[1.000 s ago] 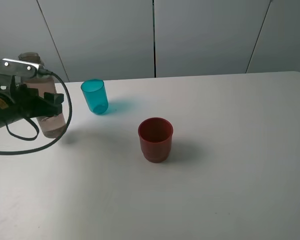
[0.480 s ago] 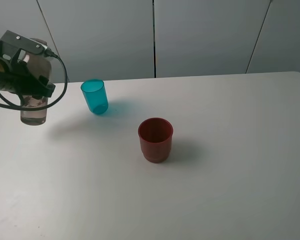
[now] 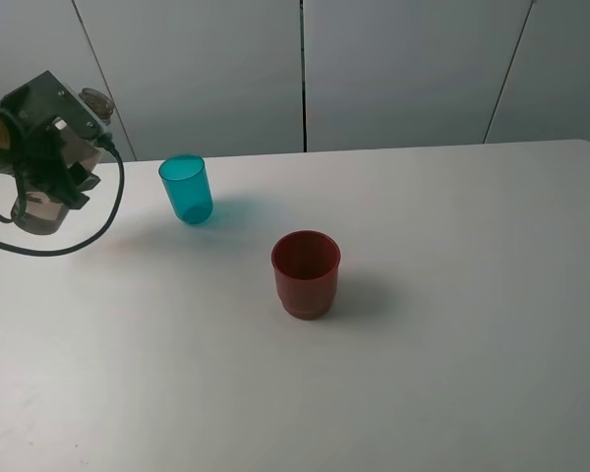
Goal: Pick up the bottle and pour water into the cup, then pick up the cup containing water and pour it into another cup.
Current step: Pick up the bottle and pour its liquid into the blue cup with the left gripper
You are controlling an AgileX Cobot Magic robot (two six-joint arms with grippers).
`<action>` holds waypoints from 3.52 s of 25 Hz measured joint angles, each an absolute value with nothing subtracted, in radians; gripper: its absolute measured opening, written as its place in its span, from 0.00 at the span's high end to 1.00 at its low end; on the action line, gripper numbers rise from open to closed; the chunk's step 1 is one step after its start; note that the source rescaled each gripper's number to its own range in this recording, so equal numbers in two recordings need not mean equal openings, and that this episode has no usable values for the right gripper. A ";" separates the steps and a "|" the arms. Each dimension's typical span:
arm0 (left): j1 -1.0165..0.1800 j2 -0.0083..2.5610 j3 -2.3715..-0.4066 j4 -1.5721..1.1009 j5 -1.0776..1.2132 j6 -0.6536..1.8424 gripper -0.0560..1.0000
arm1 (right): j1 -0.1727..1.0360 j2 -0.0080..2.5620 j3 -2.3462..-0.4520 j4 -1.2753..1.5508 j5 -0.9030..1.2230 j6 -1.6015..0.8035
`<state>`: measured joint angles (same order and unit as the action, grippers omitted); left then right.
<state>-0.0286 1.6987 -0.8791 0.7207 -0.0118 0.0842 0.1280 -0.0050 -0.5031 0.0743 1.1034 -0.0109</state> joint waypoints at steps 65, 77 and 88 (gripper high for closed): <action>-0.056 1.962 -1.182 1.322 -0.018 0.360 0.72 | 0.128 -0.005 -0.503 0.074 1.103 -0.011; -0.056 1.967 -1.207 1.348 -0.057 0.415 0.72 | 0.128 -0.005 -0.503 0.074 1.103 -0.011; -0.056 1.967 -1.207 1.352 -0.059 0.519 0.72 | 0.128 -0.005 -0.503 0.074 1.103 -0.011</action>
<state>-0.0557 1.9674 -1.2073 1.3517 -0.0592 0.5186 0.1280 -0.0050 -0.5031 0.0743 1.1034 -0.0109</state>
